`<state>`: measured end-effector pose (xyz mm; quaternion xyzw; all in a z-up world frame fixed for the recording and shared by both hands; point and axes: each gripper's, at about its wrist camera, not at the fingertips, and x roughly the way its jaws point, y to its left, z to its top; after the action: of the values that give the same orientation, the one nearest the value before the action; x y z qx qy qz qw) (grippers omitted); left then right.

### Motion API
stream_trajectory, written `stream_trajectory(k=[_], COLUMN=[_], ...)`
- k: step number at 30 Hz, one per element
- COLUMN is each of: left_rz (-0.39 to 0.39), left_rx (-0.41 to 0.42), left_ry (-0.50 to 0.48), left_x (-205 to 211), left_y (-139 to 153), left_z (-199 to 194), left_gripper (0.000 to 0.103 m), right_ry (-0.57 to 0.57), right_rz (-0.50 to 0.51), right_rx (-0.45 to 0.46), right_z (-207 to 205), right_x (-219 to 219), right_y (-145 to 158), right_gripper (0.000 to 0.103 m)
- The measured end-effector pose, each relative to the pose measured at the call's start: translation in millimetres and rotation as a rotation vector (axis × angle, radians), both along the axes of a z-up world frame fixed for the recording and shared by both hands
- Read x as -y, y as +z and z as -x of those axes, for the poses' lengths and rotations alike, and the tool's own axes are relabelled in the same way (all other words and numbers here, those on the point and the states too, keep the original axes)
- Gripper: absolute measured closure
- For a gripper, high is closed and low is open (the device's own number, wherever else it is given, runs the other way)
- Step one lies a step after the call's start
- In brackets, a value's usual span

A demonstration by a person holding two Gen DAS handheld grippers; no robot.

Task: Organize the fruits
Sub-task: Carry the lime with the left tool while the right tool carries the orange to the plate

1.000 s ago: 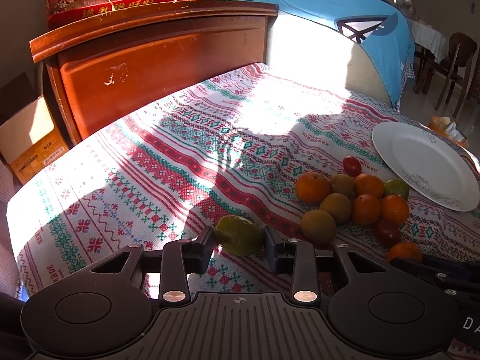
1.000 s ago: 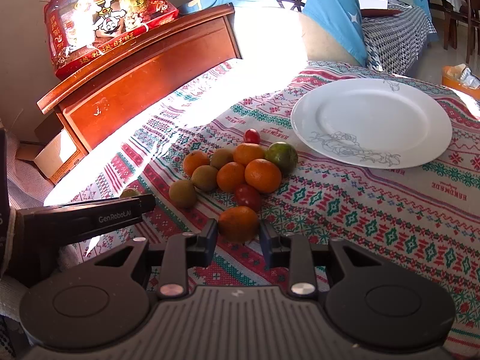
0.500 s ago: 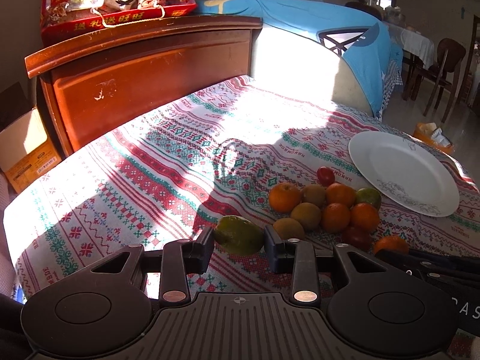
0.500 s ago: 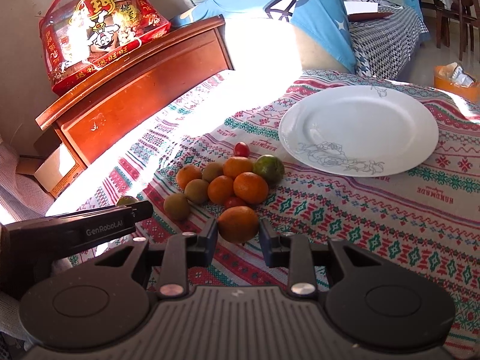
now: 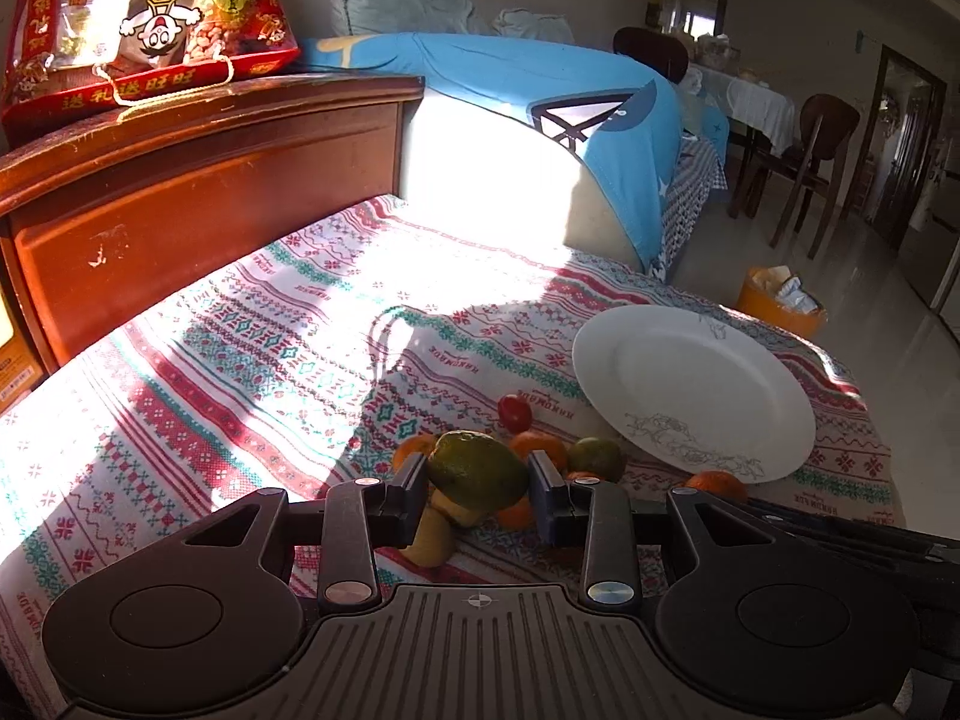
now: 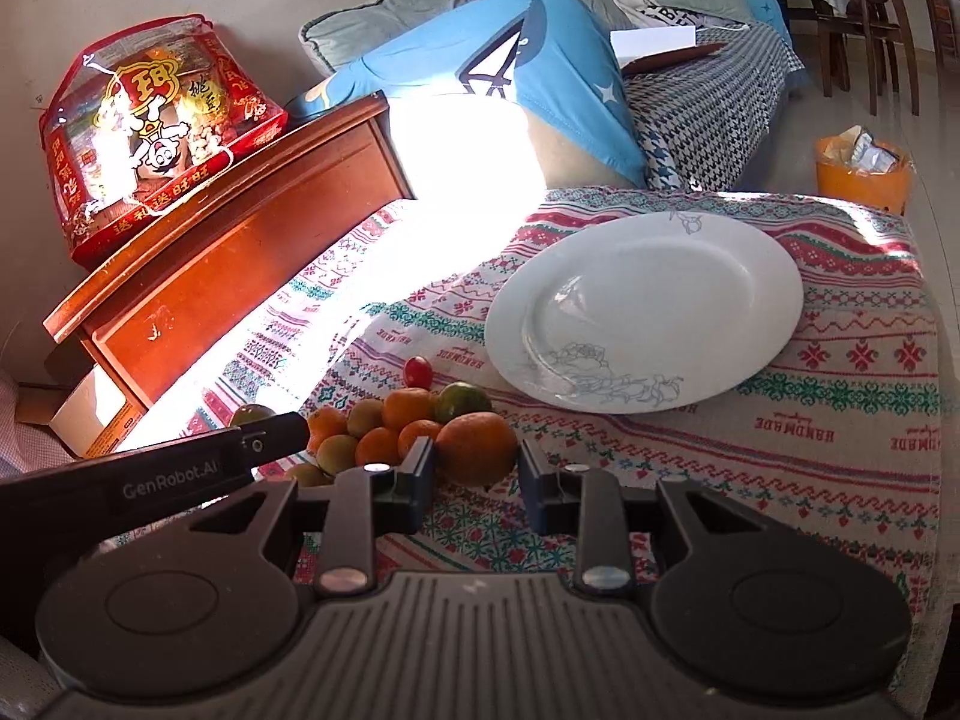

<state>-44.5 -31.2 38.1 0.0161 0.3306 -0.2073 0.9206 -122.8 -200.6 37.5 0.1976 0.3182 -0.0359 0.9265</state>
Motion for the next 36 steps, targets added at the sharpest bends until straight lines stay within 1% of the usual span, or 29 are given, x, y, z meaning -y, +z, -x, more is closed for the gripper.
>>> stream_trajectory(k=[11, 20, 29, 36], left_rz=[0.032, 0.026, 0.026, 0.034], left_rx=[-0.015, -0.036, -0.052, -0.063], left_ry=[-0.092, -0.16, -0.184, -0.17], left_x=[36.9, 71.6, 89.6, 81.8], left_y=[6.0, -6.6, -15.3, -17.8], left_z=[-22.9, -36.2, -46.9, -51.9], left_gripper=[0.07, 0.07, 0.07, 0.07], right_ry=[-0.129, -0.186, -0.215, -0.242], right_rz=[-0.036, -0.044, -0.049, -0.069], right_rx=[0.036, 0.033, 0.01, 0.005], right_z=[-5.7, -11.0, -17.7, -20.4], right_x=[33.6, 49.3, 57.0, 61.2], right_y=[4.1, -2.7, -13.2, -17.0], right_gripper=[0.073, 0.073, 0.073, 0.071])
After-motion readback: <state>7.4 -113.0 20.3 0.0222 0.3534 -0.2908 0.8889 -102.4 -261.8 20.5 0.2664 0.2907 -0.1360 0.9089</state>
